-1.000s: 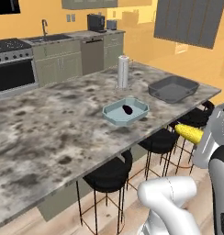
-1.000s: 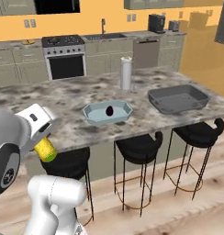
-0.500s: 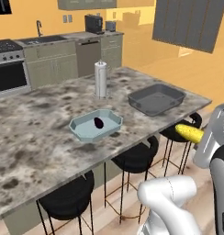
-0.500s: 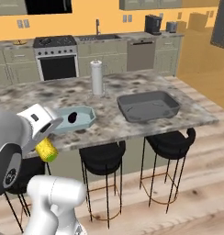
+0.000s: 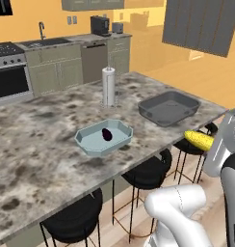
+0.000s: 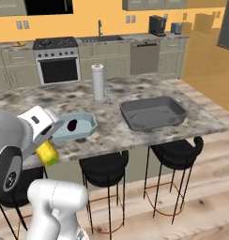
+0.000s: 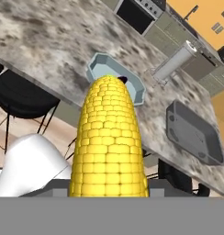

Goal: Place the cold items (eggplant and corn) from the fridge in one tupperware on the dining counter. Place the warm items (kebab skewer and hot dog) in the stove area in another tupperware.

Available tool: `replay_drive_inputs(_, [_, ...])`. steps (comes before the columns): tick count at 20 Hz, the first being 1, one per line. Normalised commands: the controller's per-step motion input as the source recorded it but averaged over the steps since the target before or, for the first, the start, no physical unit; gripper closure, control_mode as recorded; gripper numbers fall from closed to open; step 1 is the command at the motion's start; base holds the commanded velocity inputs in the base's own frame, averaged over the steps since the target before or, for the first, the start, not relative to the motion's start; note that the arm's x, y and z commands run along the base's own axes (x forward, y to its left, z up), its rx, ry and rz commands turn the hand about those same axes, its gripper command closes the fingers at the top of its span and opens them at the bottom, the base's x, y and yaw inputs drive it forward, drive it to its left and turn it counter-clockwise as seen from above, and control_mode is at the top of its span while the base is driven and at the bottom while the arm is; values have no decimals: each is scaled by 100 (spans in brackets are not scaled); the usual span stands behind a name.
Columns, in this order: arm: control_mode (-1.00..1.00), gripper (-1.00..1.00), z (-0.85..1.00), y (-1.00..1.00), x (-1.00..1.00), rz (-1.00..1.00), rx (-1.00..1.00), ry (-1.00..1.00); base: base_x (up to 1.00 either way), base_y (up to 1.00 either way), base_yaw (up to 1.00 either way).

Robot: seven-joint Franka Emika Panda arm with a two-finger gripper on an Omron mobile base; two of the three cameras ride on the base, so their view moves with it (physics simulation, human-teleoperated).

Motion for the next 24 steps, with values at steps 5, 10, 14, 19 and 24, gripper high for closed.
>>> replay_drive_inputs(5, [100, 100, 0, 0, 0, 0, 0, 0, 55, 0, 0])
replay_drive_inputs(10, [100, 100, 0, 0, 0, 0, 0, 0, 45, 0, 0])
replay_drive_inputs(14, [-100, 100, -23, 0, 37, 0, -3, 0, 10, 0, 0])
replay_drive_inputs(19, [-100, 100, -45, 2, 94, 2, -9, 7, 0, 0, 0])
replay_drive_inputs(24, [-100, 100, -67, 6, 98, 28, -13, 21, 0, 0, 0])
